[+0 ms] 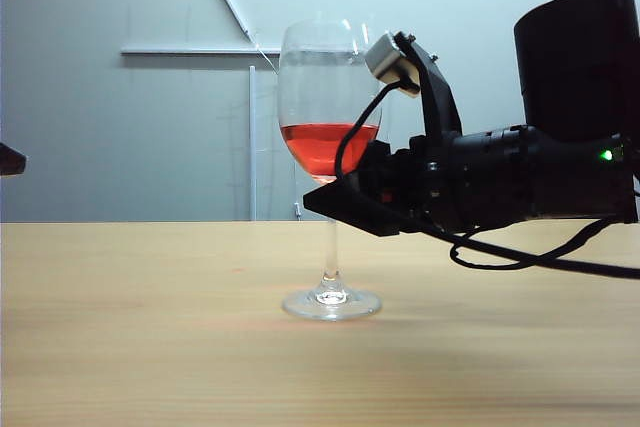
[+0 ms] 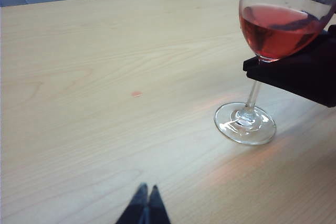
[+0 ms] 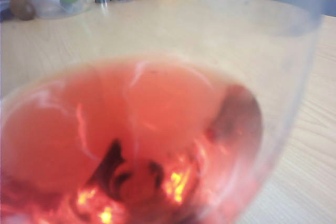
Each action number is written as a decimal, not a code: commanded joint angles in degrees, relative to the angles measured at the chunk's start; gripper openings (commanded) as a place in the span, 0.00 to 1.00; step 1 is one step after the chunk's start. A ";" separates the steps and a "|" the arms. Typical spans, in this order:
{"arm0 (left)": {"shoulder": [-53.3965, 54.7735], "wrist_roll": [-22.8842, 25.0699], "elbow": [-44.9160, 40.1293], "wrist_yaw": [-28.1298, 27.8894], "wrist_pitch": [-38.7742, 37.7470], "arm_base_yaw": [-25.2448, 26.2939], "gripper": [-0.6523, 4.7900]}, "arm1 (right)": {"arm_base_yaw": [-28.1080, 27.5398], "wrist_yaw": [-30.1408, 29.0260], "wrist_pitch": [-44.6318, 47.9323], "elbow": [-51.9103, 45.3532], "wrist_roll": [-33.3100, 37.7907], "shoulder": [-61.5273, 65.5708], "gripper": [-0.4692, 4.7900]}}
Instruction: Gently pick up the goblet, rotate it counterclockwise for two full turns (viewing from above), and then place it back on the table.
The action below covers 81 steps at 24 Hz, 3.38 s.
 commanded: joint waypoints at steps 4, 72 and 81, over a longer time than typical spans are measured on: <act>0.07 0.09 0.24 0.00 0.28 0.00 0.11 | 0.07 -0.04 1.49 0.17 0.15 -0.22 0.17; -4.26 0.07 0.24 0.00 0.24 -0.17 0.11 | 8.37 9.09 -42.01 12.20 -6.60 -23.06 0.08; -4.26 0.09 0.24 -0.02 0.24 -0.17 0.11 | 12.26 15.04 -20.48 1.95 -1.40 -25.46 0.08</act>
